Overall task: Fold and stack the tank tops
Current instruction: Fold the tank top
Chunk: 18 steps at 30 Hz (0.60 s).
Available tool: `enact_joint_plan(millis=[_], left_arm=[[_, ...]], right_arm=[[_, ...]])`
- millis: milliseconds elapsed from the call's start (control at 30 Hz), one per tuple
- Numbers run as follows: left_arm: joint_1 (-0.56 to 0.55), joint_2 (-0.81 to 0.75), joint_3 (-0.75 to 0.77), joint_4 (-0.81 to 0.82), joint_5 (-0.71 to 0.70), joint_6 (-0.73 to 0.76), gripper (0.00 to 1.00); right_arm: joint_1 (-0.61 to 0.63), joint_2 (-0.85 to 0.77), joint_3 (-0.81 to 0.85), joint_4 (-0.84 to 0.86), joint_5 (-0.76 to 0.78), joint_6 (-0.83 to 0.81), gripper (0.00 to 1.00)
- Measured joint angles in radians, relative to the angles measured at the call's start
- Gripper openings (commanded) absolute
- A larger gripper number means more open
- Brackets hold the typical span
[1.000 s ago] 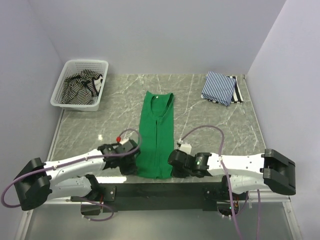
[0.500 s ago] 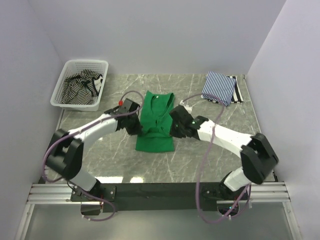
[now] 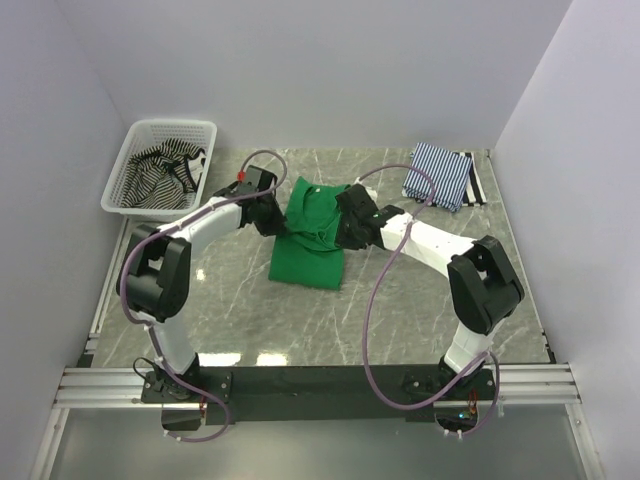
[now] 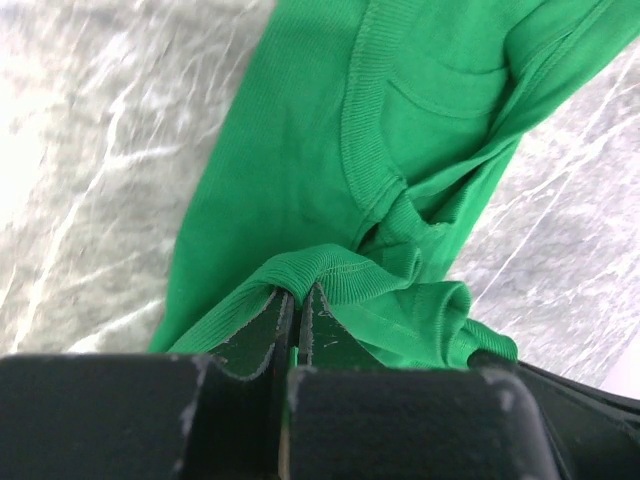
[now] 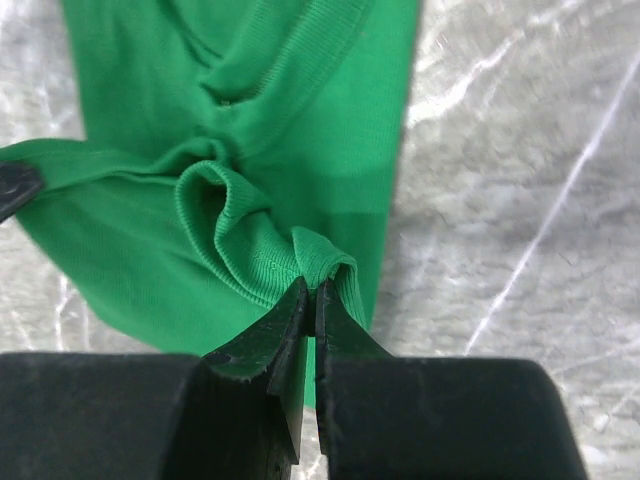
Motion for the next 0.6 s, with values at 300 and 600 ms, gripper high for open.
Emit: enact_joint_plan(millis=[300,600], left_arm=[[0.022,0.044,0.061,0.008,0.033,0.017,0.01],[0.024,0.039,0.055,0.045,0.082,0.035,0.01]], right_arm=[[-0.008,0.007,0.018,0.008,0.008,-0.010,0.00],[-0.010,0.003,0.021,0.013,0.013,-0.027,0.00]])
